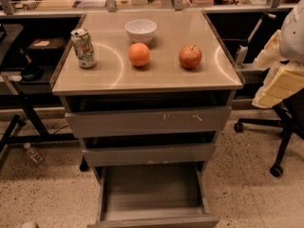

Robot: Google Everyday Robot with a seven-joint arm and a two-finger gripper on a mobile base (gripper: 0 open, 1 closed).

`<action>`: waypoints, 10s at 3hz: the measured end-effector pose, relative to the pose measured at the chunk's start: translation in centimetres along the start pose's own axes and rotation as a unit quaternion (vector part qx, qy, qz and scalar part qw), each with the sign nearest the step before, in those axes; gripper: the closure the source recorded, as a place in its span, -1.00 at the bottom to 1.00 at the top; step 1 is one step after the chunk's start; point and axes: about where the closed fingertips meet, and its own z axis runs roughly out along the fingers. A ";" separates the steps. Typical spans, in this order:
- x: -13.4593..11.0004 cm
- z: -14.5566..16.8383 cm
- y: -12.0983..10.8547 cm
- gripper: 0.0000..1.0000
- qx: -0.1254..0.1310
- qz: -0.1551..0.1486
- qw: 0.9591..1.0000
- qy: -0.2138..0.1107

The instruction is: Close bottom drawer

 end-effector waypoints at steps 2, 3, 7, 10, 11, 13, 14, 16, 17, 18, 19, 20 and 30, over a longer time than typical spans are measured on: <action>0.0 0.0 0.0 0.79 0.000 0.000 1.000 0.000; 0.0 0.0 0.0 1.00 0.000 0.000 1.000 0.000; 2.3 15.4 10.4 1.00 -0.094 0.025 0.995 0.023; 3.3 20.5 12.7 1.00 -0.131 0.055 0.990 0.024; 5.4 28.9 16.1 1.00 -0.178 0.097 0.979 0.037; 6.4 34.9 18.1 1.00 -0.203 0.127 0.970 0.042; 6.9 38.4 20.3 1.00 -0.238 0.136 0.961 0.042; 8.5 51.1 25.6 1.00 -0.302 0.182 0.934 0.055; 8.5 51.1 25.6 1.00 -0.302 0.182 0.934 0.055; 8.6 52.0 26.0 1.00 -0.311 0.184 0.931 0.048; 9.0 56.3 25.3 1.00 -0.309 0.198 0.930 0.028; 9.6 62.3 25.9 1.00 -0.323 0.219 0.921 0.012; 8.9 73.4 27.1 -1.00 -0.319 0.280 0.905 -0.020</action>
Offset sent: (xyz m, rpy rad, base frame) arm 0.0000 0.0000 0.0000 0.0000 0.0000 0.0000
